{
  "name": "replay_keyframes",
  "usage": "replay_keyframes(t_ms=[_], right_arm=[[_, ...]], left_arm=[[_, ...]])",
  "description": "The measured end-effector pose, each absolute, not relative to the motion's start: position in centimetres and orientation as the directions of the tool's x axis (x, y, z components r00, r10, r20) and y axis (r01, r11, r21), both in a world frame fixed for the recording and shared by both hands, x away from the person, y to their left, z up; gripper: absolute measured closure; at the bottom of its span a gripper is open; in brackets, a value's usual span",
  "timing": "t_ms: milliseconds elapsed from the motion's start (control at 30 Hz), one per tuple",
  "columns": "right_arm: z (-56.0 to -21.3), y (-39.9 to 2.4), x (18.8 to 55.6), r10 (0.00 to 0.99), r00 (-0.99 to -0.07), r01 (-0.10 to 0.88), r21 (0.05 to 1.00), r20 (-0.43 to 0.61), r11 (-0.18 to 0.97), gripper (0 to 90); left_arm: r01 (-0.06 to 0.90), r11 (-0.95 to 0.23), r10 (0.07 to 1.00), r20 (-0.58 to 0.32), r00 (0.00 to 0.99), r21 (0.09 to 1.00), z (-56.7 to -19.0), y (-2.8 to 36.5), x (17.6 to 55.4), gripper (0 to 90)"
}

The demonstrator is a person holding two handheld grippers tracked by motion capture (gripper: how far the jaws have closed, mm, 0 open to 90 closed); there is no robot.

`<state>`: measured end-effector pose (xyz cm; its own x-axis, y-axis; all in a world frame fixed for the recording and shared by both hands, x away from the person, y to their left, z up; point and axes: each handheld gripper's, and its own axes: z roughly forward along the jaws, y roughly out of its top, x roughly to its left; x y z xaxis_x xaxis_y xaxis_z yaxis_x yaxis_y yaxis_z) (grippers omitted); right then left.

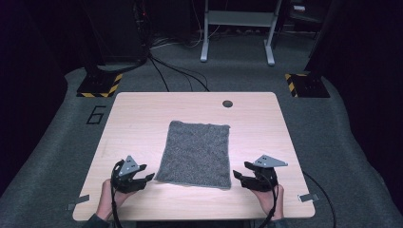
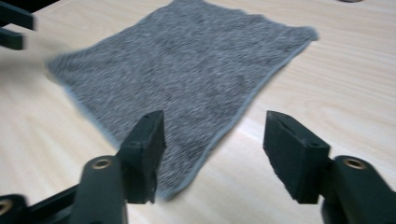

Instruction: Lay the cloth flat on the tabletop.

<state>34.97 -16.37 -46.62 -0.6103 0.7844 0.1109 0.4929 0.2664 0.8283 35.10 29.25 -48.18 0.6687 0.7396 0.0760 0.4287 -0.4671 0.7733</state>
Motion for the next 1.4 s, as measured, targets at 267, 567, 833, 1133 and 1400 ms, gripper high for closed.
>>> replay_keyframes(t_ms=[267,567,833,1133,1400], right_arm=[[-47.4,-13.4,39.2,0.827,-0.556,0.564,0.766,0.077,0.308,14.4],[-49.6,-10.6,42.5,0.868,-0.497,0.628,0.685,-0.011,0.369,6.9],[-51.1,-10.8,43.4,0.87,-0.493,0.651,0.664,0.0,0.369,5.4],[-52.0,-11.0,43.8,0.867,-0.497,0.661,0.642,-0.013,0.389,1.6],[-52.2,-12.0,44.2,0.858,-0.513,0.657,0.642,-0.002,0.395,0.0]], left_arm=[[0.414,-0.485,0.768,0.149,0.622,0.77,-46.9,27.7,38.9,27.4],[0.469,-0.522,0.754,0.128,0.645,0.713,-49.3,24.6,43.2,17.3],[0.512,-0.528,0.768,0.124,0.628,0.678,-50.7,24.3,43.5,13.0],[0.547,-0.512,0.786,0.102,0.61,0.662,-51.8,24.1,42.6,11.2],[0.538,-0.489,0.794,0.096,0.601,0.686,-52.1,24.1,41.3,11.4]])
